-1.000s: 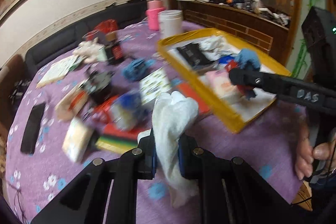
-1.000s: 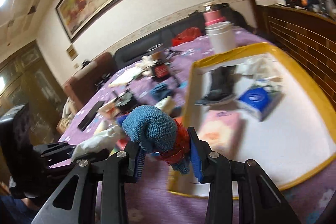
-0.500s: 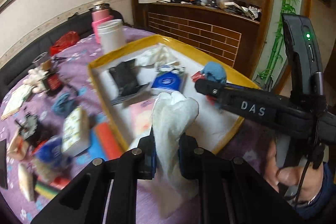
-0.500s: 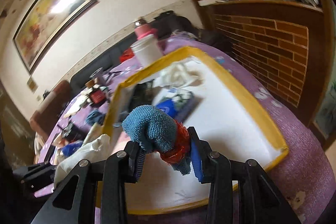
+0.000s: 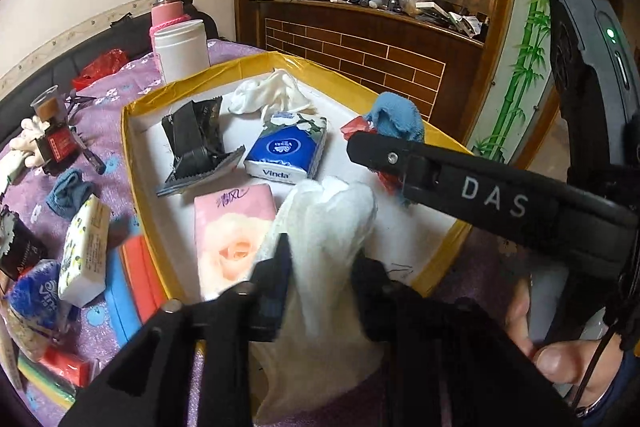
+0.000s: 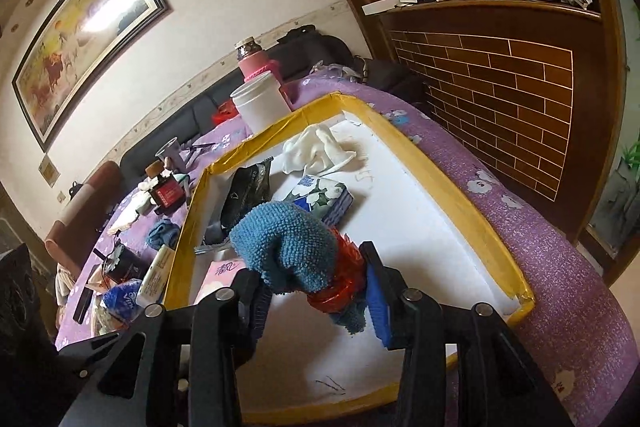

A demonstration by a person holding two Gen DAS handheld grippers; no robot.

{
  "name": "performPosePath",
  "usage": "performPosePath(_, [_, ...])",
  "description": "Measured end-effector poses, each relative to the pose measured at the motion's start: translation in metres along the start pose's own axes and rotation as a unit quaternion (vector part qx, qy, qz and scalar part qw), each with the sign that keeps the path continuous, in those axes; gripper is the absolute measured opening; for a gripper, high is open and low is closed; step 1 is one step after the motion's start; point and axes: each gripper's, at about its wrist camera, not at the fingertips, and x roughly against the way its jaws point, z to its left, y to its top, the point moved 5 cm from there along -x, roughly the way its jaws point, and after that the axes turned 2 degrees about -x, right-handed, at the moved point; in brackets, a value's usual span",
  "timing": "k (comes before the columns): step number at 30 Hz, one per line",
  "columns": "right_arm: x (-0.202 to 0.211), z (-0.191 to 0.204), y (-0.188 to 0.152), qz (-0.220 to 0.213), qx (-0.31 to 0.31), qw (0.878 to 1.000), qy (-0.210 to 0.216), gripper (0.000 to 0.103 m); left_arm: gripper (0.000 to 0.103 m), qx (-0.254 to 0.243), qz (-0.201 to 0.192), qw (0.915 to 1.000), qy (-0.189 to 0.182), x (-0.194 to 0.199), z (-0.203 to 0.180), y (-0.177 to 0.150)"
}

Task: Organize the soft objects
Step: 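Open the left tool to drop the tissue while the right tool drops the blue cloth into the tray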

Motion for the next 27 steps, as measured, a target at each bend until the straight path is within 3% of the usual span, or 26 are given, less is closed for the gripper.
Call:
performPosePath(5, [0.000, 0.003, -0.001, 0.000, 0.011, 1.000, -0.006, 0.057, 0.045, -0.019, -0.015, 0.9997, 0.005, 0.007, -0.007, -0.003])
performPosePath(8, [0.005, 0.000, 0.000, -0.014, 0.001, 1.000, 0.004, 0.058, 0.046, -0.026, -0.028, 0.9992, 0.010, 0.013, -0.009, -0.002])
performPosePath(10, [0.009, -0.002, 0.002, -0.024, -0.005, 1.000, 0.010, 0.066, 0.049, -0.028, -0.036, 0.9988, 0.016, 0.018, -0.009, -0.001])
performPosePath(13, [0.019, -0.008, 0.004, -0.044, -0.024, 0.999, 0.018, 0.078, 0.061, -0.029, -0.052, 0.9980, 0.021, 0.025, -0.009, 0.000])
performPosePath(20, [0.021, -0.018, 0.009, -0.049, -0.061, 0.996, 0.037, 0.078, 0.062, -0.046, -0.077, 0.9951, 0.041, 0.037, -0.013, 0.002])
performPosePath(27, [0.019, -0.009, 0.008, -0.045, -0.036, 0.998, 0.027, 0.078, 0.062, 0.003, -0.058, 0.9982, 0.013, 0.041, 0.000, 0.010])
